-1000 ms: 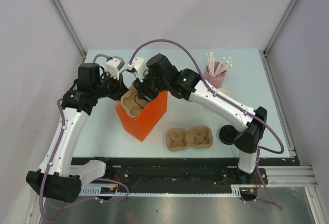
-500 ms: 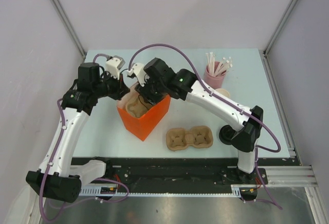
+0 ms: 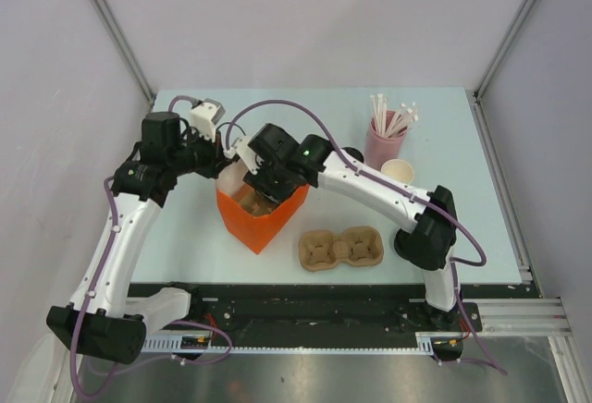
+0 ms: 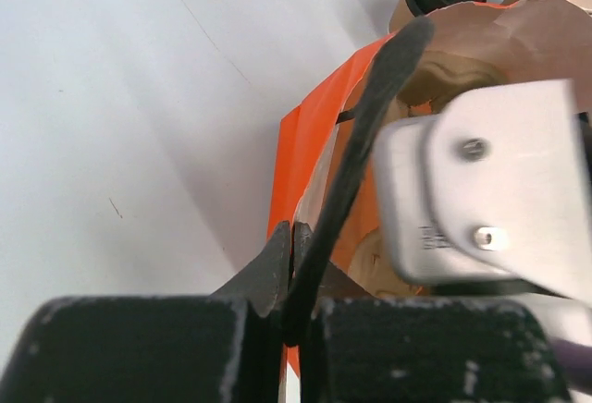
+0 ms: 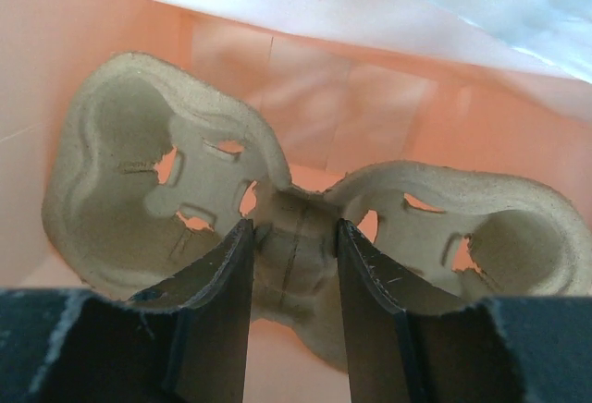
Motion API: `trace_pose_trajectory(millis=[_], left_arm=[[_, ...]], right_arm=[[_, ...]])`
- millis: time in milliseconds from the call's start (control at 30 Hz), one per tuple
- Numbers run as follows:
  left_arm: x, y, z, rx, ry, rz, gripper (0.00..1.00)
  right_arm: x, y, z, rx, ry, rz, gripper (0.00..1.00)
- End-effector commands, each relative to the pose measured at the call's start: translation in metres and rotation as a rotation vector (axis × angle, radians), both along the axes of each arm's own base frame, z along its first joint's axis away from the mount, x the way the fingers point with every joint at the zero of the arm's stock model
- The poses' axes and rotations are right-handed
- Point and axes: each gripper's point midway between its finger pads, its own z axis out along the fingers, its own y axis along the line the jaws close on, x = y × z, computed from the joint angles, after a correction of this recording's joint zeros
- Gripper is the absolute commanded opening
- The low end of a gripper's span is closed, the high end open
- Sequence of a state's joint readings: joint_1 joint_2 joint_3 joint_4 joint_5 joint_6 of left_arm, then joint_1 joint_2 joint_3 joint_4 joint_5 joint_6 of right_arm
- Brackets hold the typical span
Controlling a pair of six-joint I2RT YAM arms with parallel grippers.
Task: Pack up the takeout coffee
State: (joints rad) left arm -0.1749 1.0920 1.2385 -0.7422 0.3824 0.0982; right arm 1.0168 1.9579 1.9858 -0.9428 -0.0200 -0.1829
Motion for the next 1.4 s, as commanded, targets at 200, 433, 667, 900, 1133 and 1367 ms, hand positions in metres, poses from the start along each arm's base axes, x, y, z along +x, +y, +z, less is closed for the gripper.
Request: trace_pose_trajectory(millis=[200,433,667,900,1133,1367], left_arm=[[0.016,0.014,0.013,0.093,-0.124,0.041,0.00],[0.011,0.008,0.018,0.085,-0.147,-0.010,0.00],[0.003,-0.007,0.018,0.026,-0.131,-0.082,0.01],[0.010,0.008,0.009,0.113,-0.146,-0.041,0.00],[0.005,-0.005,0.022,0.053,-0.159,-0.096,0.00],[-0.012,-0.029,0.020,-0.074,-0.092,-0.193,0.00]], right_arm=[[-0.020,-0.028,-0.055,-0.233,0.133,-0.014,0.00],[-0.022,-0.034,-0.078,-0.274,0.191,-0.052,0.00],[-0.018,-0.026,-0.127,-0.356,0.264,-0.054,0.00],[-0.024,-0.042,-0.153,-0.435,0.294,-0.062,0.00],[-0.030,-0.042,-0.160,-0.458,0.270,-0.067,0.00],[-0.015,-0.033,-0.179,-0.408,0.260,-0.099,0.15]])
